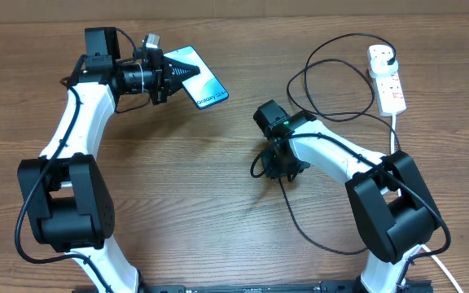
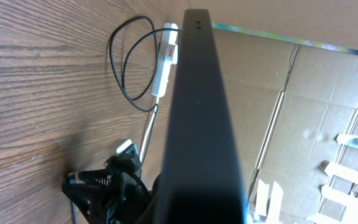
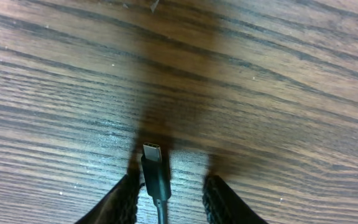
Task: Plug charger to phone and switch on socket
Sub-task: 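Close the right gripper on the USB-C plug end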
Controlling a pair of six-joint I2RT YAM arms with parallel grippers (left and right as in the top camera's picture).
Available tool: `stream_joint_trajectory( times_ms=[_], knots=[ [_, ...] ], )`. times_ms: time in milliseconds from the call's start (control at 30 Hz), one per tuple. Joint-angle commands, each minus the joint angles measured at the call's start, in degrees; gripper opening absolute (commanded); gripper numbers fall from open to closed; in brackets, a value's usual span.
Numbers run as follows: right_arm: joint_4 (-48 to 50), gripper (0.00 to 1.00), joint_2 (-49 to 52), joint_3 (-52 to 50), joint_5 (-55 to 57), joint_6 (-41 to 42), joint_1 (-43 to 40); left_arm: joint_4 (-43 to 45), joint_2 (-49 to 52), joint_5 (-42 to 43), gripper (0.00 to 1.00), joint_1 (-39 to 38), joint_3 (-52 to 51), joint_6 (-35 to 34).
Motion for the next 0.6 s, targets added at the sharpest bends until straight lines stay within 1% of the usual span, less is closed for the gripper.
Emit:
stream_joint_trajectory(
  times_ms=[0,133,300,433,567],
  knots=[
    [0.9,0.33,0.0,-2.2,0.8,-0.9,0.3,0.0,0.0,1.4,0.04,-0.5,0.2,1.4],
    [1.4,0.32,0.0,-4.0,0.8,-0.9,0.3,0.0,0.0,0.7,0.04,-0.5,0.2,1.4],
    [1.2,0.26,0.0,-4.0,0.3,-0.8,0.3,-0.3,0.0,-0.1,0.04,-0.5,0.2,1.4],
    [0.8,0.26,0.0,-4.0,0.4,-1.0,0.3,-0.4,0.0,0.0,0.04,-0.5,0.2,1.4],
    [0.5,0.27,0.0,-4.0,-1.3,-4.5,0.3,-0.4,0.0,0.0,0.04,-0.5,0.2,1.4]
  ],
)
